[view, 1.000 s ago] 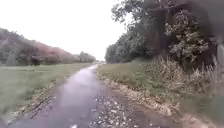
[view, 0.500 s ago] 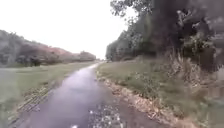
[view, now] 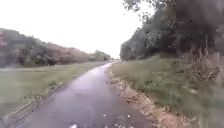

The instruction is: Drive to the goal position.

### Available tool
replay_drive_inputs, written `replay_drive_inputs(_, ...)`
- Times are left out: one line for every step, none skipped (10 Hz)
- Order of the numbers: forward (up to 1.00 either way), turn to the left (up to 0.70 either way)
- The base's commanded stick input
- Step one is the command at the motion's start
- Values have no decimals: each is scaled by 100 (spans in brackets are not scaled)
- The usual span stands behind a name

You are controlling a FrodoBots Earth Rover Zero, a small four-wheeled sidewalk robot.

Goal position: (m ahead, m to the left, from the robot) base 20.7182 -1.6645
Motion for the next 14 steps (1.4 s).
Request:
replay_drive_inputs(100, 0)
replay_drive_inputs(100, 0)
replay_drive_inputs(100, 0)
replay_drive_inputs(100, 2)
replay_drive_inputs(100, 1)
replay_drive_inputs(100, 0)
replay_drive_inputs(100, 0)
replay_drive_inputs(100, 0)
replay_drive_inputs(100, -4)
replay_drive_inputs(100, -13)
replay_drive_inputs(100, -36)
replay_drive_inputs(100, -19)
replay_drive_inputs(100, -1)
replay_drive_inputs(44, 0)
